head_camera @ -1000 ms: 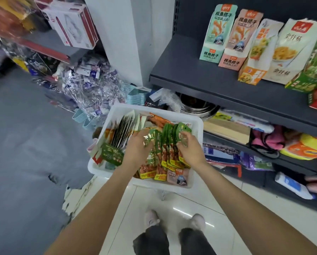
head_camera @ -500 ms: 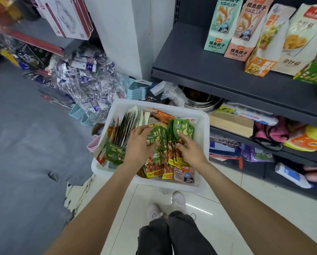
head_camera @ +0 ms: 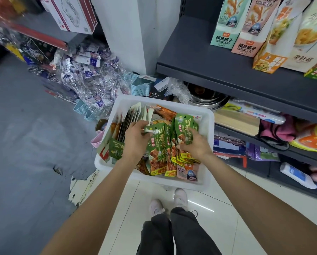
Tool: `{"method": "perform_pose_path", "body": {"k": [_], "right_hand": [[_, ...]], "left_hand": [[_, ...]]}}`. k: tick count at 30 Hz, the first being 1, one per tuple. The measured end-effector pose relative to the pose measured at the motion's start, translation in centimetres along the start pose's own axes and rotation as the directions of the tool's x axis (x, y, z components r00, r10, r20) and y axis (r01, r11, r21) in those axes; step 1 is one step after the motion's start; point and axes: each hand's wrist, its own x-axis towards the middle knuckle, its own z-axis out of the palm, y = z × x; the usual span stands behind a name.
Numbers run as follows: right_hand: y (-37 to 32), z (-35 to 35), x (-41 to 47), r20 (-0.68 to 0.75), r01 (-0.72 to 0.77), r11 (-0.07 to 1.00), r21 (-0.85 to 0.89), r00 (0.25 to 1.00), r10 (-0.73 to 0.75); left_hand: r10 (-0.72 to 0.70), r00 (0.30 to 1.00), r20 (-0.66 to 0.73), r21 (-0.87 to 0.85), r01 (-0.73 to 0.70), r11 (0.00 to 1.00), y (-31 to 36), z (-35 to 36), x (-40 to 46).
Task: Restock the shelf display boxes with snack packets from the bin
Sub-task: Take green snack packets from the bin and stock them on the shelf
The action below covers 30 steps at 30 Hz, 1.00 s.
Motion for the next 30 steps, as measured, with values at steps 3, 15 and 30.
{"method": "perform_pose_path", "body": {"k": [3, 15, 30], "right_hand": [[-0.2, 0.1, 0.3, -0.047, -0.019, 0.999, 0.027, 0.999, 0.02], [-3.7, -3.9, -1.4, -0.204, 0.303, 0.93, 0.209, 0.943, -0.261], [-4.2, -18.6, -3.5, -0.493, 0.55, 0.835, -0.027, 0.719, -0.49]], "left_hand": [[-0.045, 0.999, -0.004, -0.085, 0.045, 0.995, 0.0, -0.8, -0.2], [0.045, 0.992, -0.12, -0.18, -0.066, 0.982, 2.4, -4.6, -1.5], [0.22, 0.931, -0.292, -0.217, -0.288, 0.933, 15.4, -2.8, 0.0]]}}
